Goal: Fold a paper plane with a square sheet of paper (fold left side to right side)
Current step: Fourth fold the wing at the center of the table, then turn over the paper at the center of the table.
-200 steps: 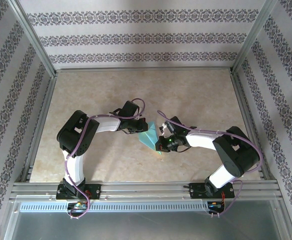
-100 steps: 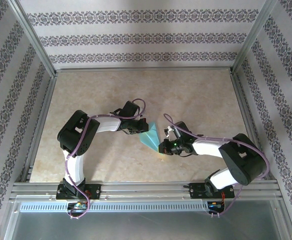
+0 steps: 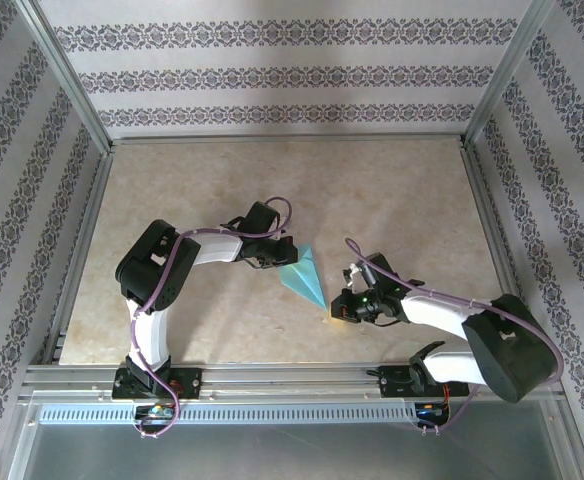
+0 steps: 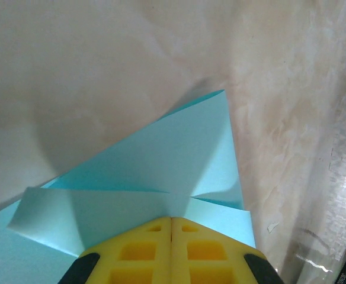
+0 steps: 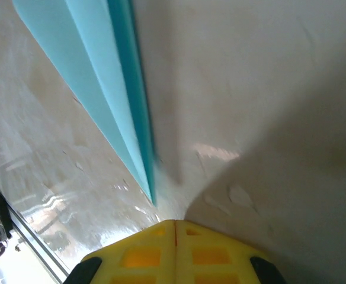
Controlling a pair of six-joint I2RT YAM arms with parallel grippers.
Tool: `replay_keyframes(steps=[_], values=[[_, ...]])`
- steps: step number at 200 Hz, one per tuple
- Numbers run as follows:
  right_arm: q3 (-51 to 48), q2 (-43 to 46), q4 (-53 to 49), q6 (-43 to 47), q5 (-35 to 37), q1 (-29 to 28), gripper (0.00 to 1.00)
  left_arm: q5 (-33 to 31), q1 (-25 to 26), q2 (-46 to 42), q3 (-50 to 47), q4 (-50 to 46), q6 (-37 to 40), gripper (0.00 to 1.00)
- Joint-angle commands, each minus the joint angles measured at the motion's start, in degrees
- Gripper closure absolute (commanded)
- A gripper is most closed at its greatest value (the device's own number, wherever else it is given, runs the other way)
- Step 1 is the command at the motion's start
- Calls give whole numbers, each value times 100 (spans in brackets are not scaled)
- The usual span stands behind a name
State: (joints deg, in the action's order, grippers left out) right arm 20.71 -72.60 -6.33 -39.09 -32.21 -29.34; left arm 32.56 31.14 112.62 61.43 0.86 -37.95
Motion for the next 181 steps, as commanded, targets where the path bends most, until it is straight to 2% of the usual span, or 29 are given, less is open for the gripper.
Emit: replay_keyframes(steps=[1, 8, 26, 43, 52, 58, 83, 143, 181], values=[[148, 310, -981, 138, 83, 116, 100, -492, -19, 182, -49, -356, 79, 100], [261, 400, -1032, 191, 83, 153, 100, -435, -7, 104, -30, -297, 66, 100], [558, 492, -1045, 433, 25, 315, 89, -191, 0, -127, 85, -109, -39, 97], [821, 369, -923, 725, -96, 498, 74, -23, -2, -440, 180, 45, -124, 93], [958, 252, -847, 882, -165, 590, 70, -42, -5, -639, 230, 6, -100, 89], [1030, 175, -744, 960, -180, 653, 64, -91, -15, -772, 257, -58, -55, 88], [1322, -303, -260, 1317, -286, 832, 53, -345, -150, -1361, 119, -357, 51, 81], [2048, -1772, 472, 1849, -662, 804, 49, -706, -494, -2431, -907, -395, -86, 73], [2227, -2386, 868, 1832, -989, 670, 58, -725, -553, -2594, -1209, -311, -167, 68]])
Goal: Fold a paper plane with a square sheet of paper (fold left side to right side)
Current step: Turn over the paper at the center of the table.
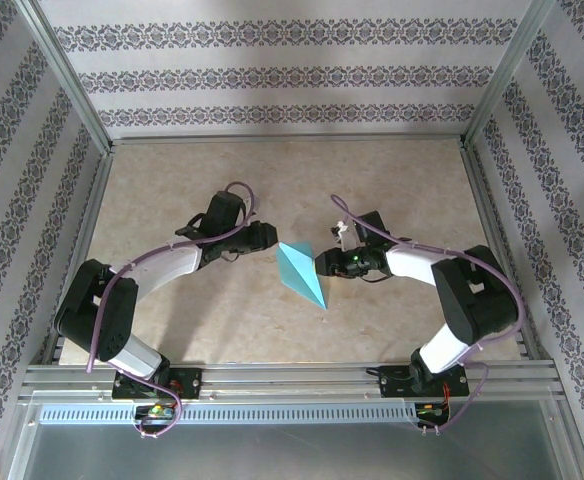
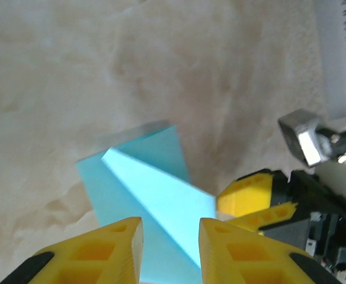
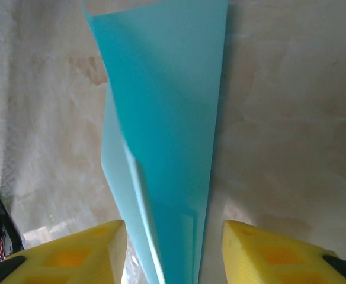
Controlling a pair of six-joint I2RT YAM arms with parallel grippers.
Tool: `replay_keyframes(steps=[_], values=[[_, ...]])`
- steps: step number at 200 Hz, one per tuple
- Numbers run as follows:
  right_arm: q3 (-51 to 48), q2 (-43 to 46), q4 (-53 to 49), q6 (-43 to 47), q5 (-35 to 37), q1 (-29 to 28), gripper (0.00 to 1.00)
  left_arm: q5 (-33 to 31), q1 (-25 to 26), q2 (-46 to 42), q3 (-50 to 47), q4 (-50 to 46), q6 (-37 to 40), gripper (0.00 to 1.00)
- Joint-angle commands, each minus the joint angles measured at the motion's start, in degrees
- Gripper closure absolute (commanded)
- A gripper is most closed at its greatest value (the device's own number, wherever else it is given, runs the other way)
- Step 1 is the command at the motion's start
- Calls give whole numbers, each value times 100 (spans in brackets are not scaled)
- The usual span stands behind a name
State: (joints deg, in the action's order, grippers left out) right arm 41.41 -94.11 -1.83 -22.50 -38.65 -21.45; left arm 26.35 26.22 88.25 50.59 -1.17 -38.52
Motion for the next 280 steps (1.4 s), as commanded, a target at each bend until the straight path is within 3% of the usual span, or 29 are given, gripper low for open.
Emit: replay_keyframes(steps=[1, 65, 99, 110, 137, 175, 201, 244, 280], values=[[153, -246, 432, 170, -353, -121, 58, -104, -63, -158, -126, -105, -111, 68], [21, -26, 696, 5, -406, -80, 80, 164, -316, -312, -403, 336, -328, 66], [7, 299, 850, -142, -582, -61, 100, 344, -432, -435, -614, 687, -489, 65], [8, 481, 847, -178, -558, -52, 100, 422, -462, -526, -708, 851, -543, 65], [34, 958, 991, -347, -614, -52, 100, 671, -475, -898, -944, 1360, -689, 50], [56, 1526, 1557, -804, -897, -52, 100, 1189, -485, -1321, -1373, 3034, -1442, 36], [128, 1651, 2037, -1300, -1205, -102, 100, 1554, -461, -1220, -1439, 4171, -1867, 35], [219, 1692, 2372, -1710, -1382, -321, 100, 1695, -221, -826, -1208, 4473, -1951, 36], [119, 1712, 2615, -1931, -1309, -363, 100, 1713, -116, -612, -1064, 4475, -1924, 48]])
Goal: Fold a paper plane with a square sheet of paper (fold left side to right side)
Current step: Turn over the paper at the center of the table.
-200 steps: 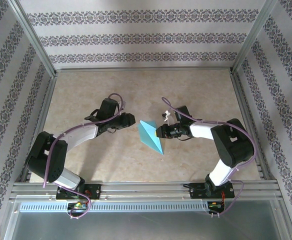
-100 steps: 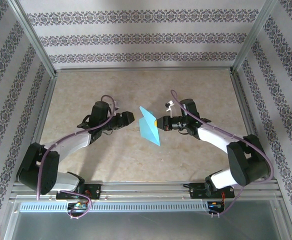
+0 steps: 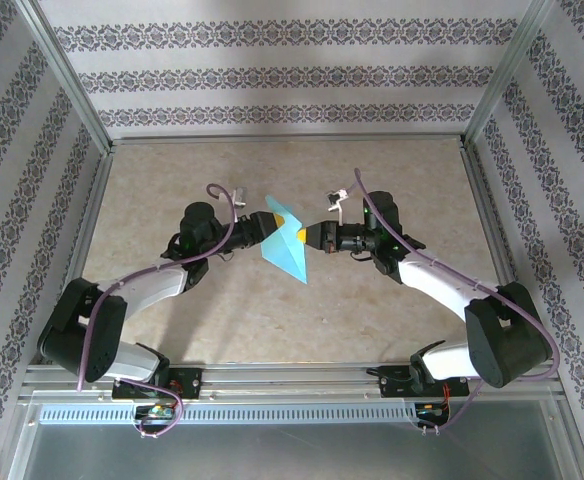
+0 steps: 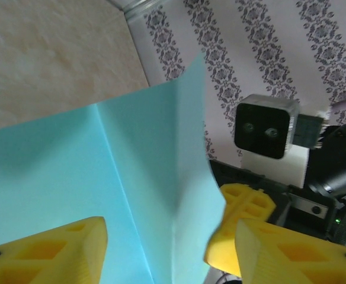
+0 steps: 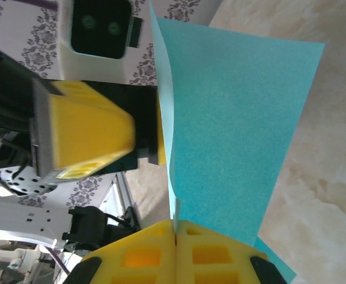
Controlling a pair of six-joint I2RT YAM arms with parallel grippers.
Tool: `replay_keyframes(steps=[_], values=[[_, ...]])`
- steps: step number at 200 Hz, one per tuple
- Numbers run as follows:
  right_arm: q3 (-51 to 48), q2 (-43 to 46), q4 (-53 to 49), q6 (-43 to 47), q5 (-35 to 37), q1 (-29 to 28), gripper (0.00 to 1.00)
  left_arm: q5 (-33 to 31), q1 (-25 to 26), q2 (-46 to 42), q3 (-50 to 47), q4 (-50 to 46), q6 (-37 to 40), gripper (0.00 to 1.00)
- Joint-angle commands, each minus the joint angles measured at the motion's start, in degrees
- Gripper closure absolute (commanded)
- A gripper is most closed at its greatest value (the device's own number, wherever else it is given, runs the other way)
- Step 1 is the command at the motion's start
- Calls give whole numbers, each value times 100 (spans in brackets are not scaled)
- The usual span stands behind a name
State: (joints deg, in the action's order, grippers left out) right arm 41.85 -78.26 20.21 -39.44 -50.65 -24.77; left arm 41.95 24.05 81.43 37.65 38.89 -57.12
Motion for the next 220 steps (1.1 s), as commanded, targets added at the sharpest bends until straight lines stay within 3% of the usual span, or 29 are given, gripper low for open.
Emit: replay_keyframes(steps=[1, 44, 56, 72, 101, 133, 167, 220], values=[[72, 123, 413, -238, -110, -34, 100, 158, 100, 72, 232, 469, -59, 49], [28, 31, 388, -287, -6, -10, 99, 43, 111, -10, 180, 472, -6, 85], [25, 20, 383, -310, 11, 7, 98, 23, 113, -60, 195, 369, 49, 92], [12, 45, 314, -301, 55, 63, 90, -40, 117, -130, 211, 209, 128, 97], [-175, 345, 128, -314, 338, 317, 70, -173, 114, -288, 216, 22, 244, 100], [-528, 696, 87, -504, 389, 552, 34, -190, 119, -307, 238, 215, 133, 100], [-828, 876, 380, -839, 213, 279, 3, -168, 174, -268, 323, 267, 105, 100], [-1045, 776, 1150, -1547, 162, -152, 2, -126, 257, -198, 439, 365, 51, 100]])
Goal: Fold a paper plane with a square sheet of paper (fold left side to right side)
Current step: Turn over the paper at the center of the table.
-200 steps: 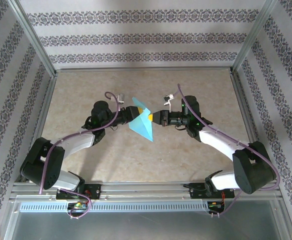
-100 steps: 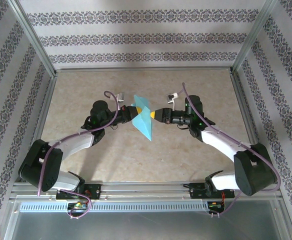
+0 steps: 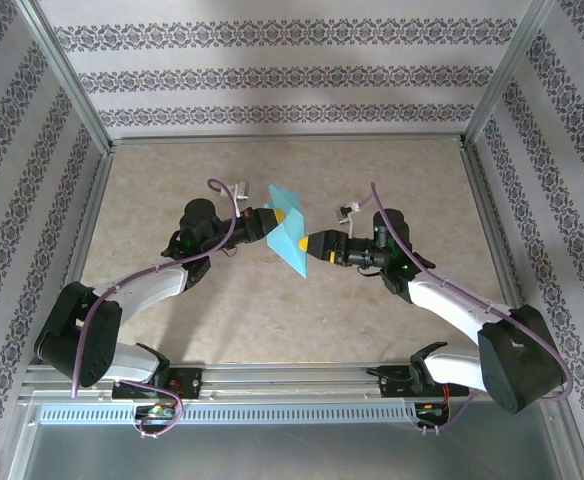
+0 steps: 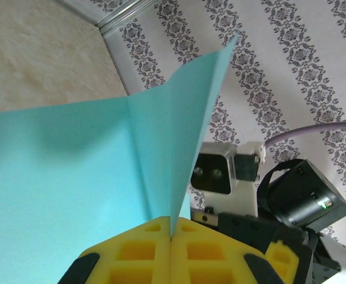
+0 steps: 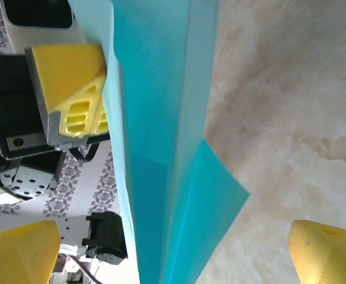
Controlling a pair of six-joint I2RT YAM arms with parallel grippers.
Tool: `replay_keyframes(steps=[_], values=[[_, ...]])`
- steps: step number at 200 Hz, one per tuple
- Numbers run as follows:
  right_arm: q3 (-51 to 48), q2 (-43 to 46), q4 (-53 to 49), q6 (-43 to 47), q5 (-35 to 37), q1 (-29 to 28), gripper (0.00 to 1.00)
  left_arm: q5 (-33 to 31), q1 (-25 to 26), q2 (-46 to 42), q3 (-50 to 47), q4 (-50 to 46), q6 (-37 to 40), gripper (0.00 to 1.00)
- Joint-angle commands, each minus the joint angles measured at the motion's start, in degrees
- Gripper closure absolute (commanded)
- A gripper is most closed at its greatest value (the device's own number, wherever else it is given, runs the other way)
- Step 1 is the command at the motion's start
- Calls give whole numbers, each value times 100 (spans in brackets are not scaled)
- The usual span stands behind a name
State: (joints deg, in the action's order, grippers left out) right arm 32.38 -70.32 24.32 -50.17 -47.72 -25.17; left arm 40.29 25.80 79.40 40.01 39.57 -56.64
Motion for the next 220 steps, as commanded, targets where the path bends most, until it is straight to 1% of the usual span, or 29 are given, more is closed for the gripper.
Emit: replay_keyframes(steps=[1, 15, 38, 46, 52, 68, 81, 95, 104, 112, 119, 126, 135, 151, 176, 200, 220], values=[[-99, -26, 753, -488, -131, -116, 2, 40, 87, 6, 206, 297, -1, 100], [-45, -95, 879, -594, -173, -196, 2, 39, 109, 18, 227, 290, 4, 100], [89, -152, 943, -660, -141, -217, 11, 42, 166, 71, 266, 288, -4, 100], [146, -178, 943, -660, -133, -210, 16, 55, 175, 98, 287, 295, -13, 100], [183, -198, 943, -658, -125, -200, 22, 70, 192, 114, 297, 313, -21, 100], [258, -266, 968, -658, -106, -162, 31, 110, 212, 162, 331, 335, -44, 100], [310, -326, 977, -641, -67, -130, 43, 128, 230, 198, 332, 366, -64, 100], [347, -366, 984, -623, -36, -120, 50, 152, 225, 236, 316, 435, -99, 100], [378, -392, 979, -619, -19, -110, 57, 161, 230, 258, 330, 454, -110, 100], [391, -411, 961, -622, -18, -100, 59, 184, 232, 274, 338, 463, -118, 100], [392, -433, 961, -622, -18, -94, 64, 194, 226, 278, 341, 453, -111, 100], [392, -436, 953, -613, -18, -85, 68, 198, 226, 279, 327, 434, -90, 97], [392, -438, 928, -593, -18, -76, 73, 166, 226, 261, 313, 369, -31, 90], [366, -380, 856, -533, 21, -58, 83, 44, 229, 161, 264, 138, 173, 84], [337, -174, 556, -291, 167, -32, 94, -207, 164, -122, 228, -602, 622, 67], [454, 93, -332, 296, 457, -41, 96, -593, -45, -532, 2, -1158, 852, 61], [743, 348, -1669, 1190, 1024, -162, 97, -988, -280, -991, -282, -1475, 895, 57]])
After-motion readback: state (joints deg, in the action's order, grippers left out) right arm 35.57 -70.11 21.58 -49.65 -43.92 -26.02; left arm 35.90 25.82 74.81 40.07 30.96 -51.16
